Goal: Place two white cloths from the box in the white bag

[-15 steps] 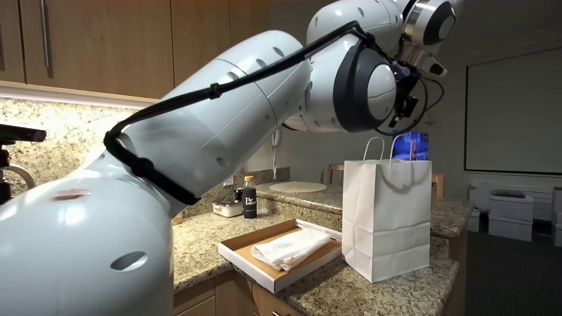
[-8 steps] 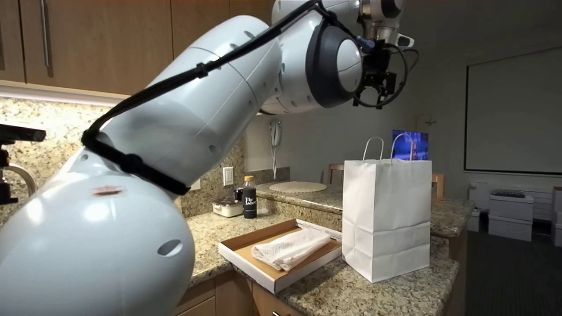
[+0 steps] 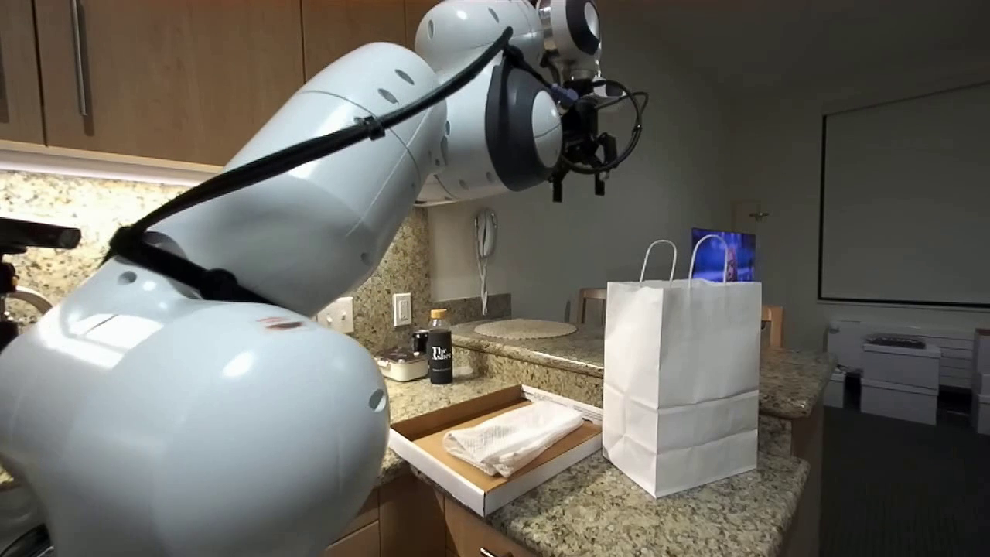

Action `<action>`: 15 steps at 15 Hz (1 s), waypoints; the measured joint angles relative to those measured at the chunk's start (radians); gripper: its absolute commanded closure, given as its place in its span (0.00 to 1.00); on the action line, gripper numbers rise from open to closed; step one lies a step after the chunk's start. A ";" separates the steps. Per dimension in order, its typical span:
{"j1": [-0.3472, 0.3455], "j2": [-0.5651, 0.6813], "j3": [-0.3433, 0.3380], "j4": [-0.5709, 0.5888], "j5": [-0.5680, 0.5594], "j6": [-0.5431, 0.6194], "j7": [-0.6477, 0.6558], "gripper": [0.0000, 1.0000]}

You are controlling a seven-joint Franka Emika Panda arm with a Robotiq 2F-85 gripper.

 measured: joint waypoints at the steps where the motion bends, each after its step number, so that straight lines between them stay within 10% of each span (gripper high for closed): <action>1: 0.029 0.003 0.000 0.000 -0.004 -0.004 -0.021 0.00; 15: 0.081 0.083 0.086 0.002 0.111 0.019 -0.028 0.00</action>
